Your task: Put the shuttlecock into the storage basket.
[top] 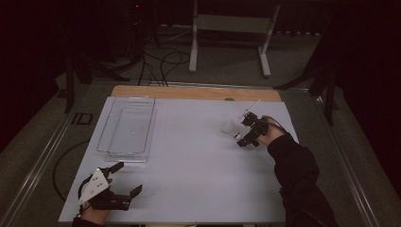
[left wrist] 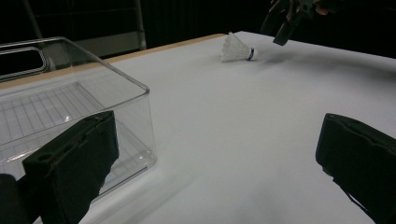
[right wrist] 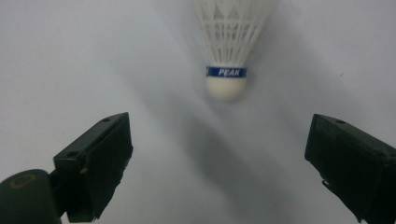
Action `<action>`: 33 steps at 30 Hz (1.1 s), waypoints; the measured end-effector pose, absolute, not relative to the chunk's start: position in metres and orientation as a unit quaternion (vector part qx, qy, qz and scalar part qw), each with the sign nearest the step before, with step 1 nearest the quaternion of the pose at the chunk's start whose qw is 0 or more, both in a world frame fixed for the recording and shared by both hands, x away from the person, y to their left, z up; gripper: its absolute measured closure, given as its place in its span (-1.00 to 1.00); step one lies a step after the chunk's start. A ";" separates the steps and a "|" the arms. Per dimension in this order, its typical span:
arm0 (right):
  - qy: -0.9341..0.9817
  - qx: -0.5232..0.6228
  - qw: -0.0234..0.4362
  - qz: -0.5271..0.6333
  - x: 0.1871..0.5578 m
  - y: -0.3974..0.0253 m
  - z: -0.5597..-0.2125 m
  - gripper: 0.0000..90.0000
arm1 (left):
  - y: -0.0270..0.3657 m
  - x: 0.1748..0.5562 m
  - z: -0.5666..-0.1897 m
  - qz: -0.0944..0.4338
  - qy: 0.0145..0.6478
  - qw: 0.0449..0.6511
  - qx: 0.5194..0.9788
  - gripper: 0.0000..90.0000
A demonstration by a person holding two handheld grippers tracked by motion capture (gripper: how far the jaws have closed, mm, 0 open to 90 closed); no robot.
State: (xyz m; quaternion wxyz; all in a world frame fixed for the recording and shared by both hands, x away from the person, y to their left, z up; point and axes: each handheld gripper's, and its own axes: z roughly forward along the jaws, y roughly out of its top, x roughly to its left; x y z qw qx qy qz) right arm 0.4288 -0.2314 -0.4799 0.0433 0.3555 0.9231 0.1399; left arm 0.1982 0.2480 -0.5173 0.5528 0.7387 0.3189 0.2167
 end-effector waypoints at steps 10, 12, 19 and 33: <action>0.922 0.368 0.010 0.122 0.437 -0.232 -0.487 -0.83 | 0.248 0.198 -0.517 0.216 0.320 0.553 0.739 -1.00; 0.924 0.363 0.015 0.120 0.438 -0.231 -0.487 -0.82 | 0.248 0.198 -0.517 0.216 0.319 0.553 0.739 -1.00; 0.919 0.373 0.006 0.125 0.444 -0.231 -0.485 -0.82 | 0.248 0.198 -0.517 0.216 0.318 0.552 0.740 -1.00; 0.928 0.357 0.028 0.103 0.453 -0.214 -0.498 -0.79 | 0.247 0.198 -0.517 0.214 0.317 0.552 0.741 -1.00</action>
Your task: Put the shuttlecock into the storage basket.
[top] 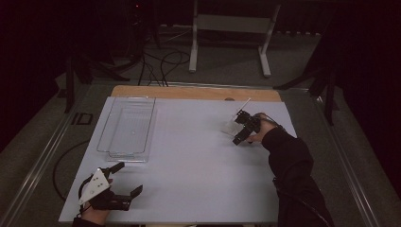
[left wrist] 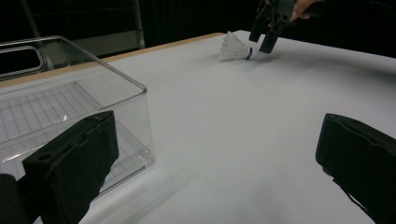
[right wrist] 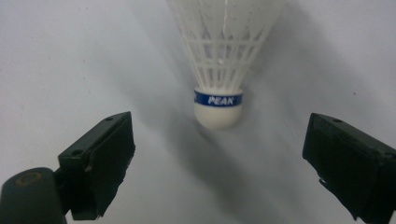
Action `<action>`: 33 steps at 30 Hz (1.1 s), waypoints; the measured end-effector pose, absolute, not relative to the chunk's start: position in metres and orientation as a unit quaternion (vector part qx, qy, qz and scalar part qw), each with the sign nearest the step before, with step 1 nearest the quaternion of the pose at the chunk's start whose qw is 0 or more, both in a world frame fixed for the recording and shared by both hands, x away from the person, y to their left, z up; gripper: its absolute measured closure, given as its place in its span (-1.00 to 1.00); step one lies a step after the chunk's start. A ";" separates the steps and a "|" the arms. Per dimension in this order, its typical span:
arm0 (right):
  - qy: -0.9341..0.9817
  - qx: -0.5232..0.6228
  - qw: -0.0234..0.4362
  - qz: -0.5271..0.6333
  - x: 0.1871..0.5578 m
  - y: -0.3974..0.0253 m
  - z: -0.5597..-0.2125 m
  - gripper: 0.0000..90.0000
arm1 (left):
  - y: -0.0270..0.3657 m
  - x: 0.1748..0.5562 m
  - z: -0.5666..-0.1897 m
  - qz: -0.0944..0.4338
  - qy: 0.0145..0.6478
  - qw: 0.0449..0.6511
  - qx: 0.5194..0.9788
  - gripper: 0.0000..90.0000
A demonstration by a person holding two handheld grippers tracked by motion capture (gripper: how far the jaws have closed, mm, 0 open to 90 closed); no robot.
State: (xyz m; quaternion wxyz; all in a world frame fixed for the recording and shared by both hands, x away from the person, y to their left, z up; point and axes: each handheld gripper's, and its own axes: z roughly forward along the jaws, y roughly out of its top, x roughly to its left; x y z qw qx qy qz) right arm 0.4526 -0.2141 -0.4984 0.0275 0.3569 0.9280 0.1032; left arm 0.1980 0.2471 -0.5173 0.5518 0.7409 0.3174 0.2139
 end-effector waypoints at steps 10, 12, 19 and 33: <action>0.924 0.372 0.023 0.085 0.458 -0.211 -0.502 -0.65 | 0.247 0.198 -0.518 0.214 0.317 0.552 0.741 -1.00; 0.921 0.379 0.018 0.084 0.460 -0.212 -0.503 -0.50 | 0.247 0.198 -0.518 0.214 0.317 0.551 0.741 -1.00; 0.924 0.375 0.010 0.080 0.462 -0.208 -0.506 -0.23 | 0.247 0.198 -0.518 0.214 0.318 0.551 0.741 -1.00; 0.926 0.371 0.019 0.059 0.465 -0.201 -0.511 0.24 | 0.247 0.198 -0.518 0.212 0.318 0.551 0.742 -1.00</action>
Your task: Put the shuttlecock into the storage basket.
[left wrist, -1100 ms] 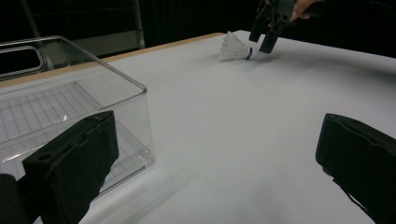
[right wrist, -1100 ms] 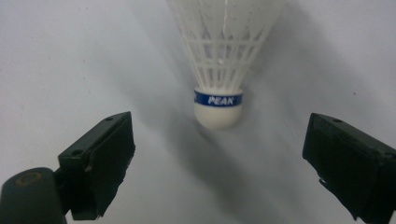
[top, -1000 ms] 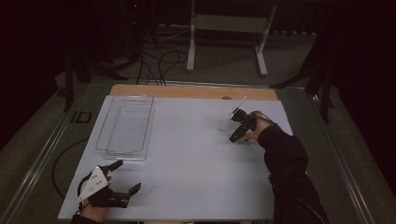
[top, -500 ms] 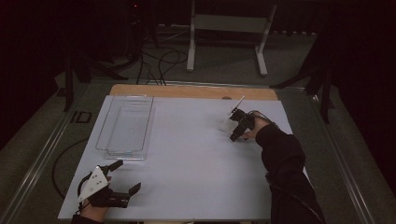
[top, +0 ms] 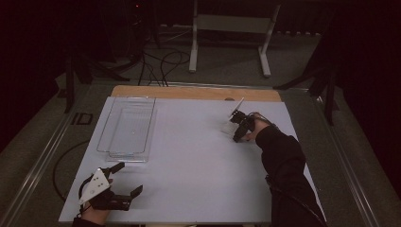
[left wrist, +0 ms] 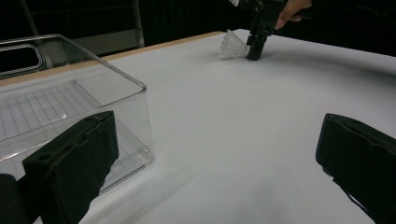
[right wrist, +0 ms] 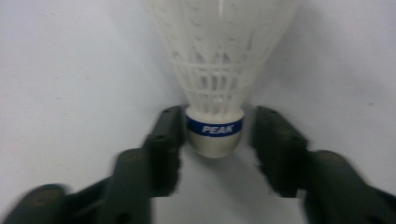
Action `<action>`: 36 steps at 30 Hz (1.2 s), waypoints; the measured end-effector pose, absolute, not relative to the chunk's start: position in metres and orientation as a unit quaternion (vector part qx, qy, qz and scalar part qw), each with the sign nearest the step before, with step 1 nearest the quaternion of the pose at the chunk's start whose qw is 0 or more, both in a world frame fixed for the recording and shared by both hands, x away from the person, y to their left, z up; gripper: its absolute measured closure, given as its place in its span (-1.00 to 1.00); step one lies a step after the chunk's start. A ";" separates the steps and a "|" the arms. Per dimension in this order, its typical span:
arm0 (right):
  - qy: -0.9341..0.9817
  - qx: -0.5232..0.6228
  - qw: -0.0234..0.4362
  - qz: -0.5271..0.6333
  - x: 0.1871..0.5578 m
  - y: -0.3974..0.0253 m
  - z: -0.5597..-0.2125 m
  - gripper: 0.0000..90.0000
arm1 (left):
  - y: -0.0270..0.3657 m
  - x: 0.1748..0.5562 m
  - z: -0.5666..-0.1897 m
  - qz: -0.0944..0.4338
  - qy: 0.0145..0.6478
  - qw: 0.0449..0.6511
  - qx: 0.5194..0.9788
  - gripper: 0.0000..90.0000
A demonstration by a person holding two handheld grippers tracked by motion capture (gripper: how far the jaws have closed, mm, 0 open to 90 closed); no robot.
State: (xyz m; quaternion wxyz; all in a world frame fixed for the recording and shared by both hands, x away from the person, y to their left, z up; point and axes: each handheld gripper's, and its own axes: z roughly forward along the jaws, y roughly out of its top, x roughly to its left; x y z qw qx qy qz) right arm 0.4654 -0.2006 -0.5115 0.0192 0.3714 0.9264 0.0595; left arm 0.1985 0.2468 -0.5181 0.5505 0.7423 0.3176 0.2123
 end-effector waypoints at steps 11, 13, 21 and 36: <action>0.930 0.365 0.023 0.043 0.466 -0.196 -0.510 0.47 | 0.247 0.198 -0.518 0.212 0.318 0.551 0.742 -1.00; 0.931 0.361 0.024 0.041 0.465 -0.196 -0.508 0.47 | 0.247 0.199 -0.518 0.212 0.318 0.550 0.742 -1.00; 0.936 0.350 0.021 0.040 0.463 -0.198 -0.501 0.47 | 0.247 0.199 -0.518 0.213 0.318 0.550 0.743 -1.00; 0.944 0.327 -0.004 0.041 0.449 -0.203 -0.493 0.47 | 0.246 0.199 -0.518 0.213 0.320 0.546 0.745 -1.00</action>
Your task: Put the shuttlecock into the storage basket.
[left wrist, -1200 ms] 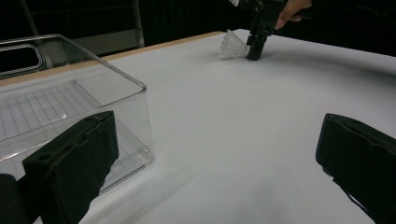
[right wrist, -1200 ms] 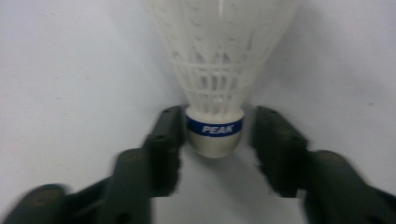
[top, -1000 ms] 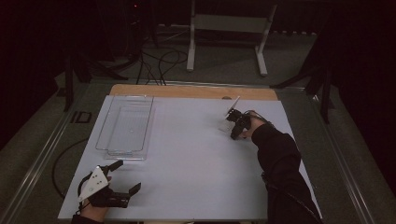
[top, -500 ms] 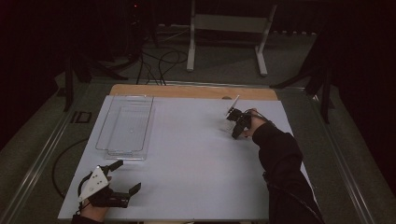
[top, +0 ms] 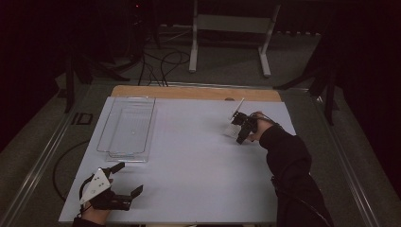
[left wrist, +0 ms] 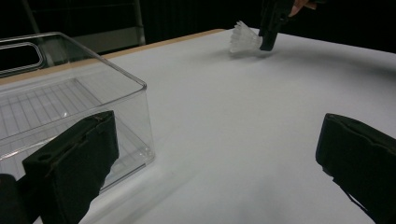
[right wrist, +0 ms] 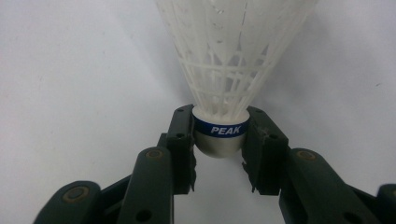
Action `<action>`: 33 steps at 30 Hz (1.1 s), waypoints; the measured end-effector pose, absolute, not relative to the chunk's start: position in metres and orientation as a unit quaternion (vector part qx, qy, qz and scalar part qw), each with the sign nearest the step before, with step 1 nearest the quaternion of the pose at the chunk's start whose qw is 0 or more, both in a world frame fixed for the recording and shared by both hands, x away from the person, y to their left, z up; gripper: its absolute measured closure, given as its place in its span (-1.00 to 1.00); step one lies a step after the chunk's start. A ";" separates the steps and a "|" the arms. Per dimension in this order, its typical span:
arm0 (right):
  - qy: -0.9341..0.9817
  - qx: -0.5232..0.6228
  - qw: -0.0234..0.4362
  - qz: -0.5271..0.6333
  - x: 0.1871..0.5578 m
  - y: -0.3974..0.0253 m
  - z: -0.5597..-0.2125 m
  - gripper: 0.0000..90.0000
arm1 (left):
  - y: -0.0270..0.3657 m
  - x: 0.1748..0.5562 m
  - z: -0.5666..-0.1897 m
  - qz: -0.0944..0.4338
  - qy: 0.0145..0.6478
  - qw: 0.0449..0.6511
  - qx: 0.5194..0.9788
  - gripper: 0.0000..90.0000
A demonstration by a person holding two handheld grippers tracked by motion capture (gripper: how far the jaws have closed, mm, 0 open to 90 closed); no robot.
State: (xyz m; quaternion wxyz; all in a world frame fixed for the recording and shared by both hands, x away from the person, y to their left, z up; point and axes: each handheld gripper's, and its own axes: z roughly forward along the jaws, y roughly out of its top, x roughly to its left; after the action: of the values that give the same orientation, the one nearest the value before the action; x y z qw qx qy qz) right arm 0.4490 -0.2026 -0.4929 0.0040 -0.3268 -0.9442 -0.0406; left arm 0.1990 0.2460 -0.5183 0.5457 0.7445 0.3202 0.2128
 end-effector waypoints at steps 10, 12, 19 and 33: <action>-0.956 -0.290 0.014 -0.045 0.436 -0.206 -0.495 0.47 | 0.246 0.199 -0.518 0.213 0.320 0.546 0.744 -1.00; -0.959 -0.280 0.012 -0.048 0.433 -0.206 -0.495 0.47 | 0.246 0.199 -0.518 0.212 0.321 0.545 0.745 -1.00; -0.970 -0.240 0.007 -0.049 0.420 -0.206 -0.495 0.47 | 0.246 0.199 -0.518 0.212 0.321 0.545 0.745 -1.00; -0.982 -0.175 -0.001 -0.063 0.398 -0.202 -0.492 0.47 | 0.245 0.199 -0.518 0.212 0.319 0.544 0.747 -1.00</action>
State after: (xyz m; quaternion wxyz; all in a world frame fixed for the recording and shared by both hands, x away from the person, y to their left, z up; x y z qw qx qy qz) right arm 0.3976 -0.2023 -0.4919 -0.0008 -0.1754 -0.9825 -0.0627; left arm 0.1992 0.2448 -0.5183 0.5437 0.7469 0.3186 0.2123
